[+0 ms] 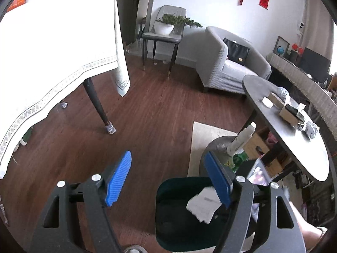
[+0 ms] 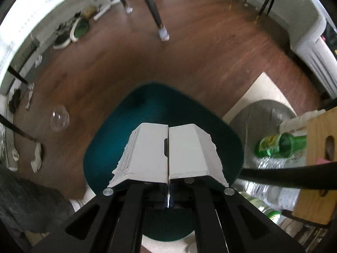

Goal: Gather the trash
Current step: 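Lower the white paper into the teal bin and open the right gripper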

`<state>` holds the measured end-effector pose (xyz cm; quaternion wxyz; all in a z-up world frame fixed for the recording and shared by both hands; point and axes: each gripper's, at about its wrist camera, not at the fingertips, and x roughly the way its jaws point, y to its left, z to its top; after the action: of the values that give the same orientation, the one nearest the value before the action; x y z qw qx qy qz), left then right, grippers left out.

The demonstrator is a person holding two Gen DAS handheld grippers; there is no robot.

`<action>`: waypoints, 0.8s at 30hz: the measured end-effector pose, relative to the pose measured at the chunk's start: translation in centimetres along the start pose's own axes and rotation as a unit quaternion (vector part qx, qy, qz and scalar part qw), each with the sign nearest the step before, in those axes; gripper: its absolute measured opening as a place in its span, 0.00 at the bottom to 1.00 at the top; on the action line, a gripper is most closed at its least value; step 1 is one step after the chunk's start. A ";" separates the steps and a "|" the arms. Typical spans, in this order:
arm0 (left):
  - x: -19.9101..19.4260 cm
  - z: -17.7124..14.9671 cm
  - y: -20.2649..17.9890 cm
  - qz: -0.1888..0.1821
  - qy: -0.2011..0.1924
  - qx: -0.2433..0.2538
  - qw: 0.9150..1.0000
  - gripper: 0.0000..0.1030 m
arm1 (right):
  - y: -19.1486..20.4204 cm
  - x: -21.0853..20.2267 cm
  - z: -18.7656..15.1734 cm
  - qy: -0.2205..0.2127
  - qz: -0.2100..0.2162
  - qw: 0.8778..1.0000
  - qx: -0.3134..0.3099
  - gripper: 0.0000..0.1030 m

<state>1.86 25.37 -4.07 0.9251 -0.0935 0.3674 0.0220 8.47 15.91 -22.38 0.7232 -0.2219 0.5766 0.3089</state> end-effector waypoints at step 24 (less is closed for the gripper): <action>-2.2 2.0 -4.0 -0.009 -0.067 0.032 0.997 0.80 | -0.9 -6.3 -2.3 -0.056 0.004 0.998 -0.008 0.41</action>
<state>2.07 21.87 -0.54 0.9504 -0.0649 0.3042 0.0082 6.60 12.45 -16.84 0.7514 -0.2073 0.5335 0.3283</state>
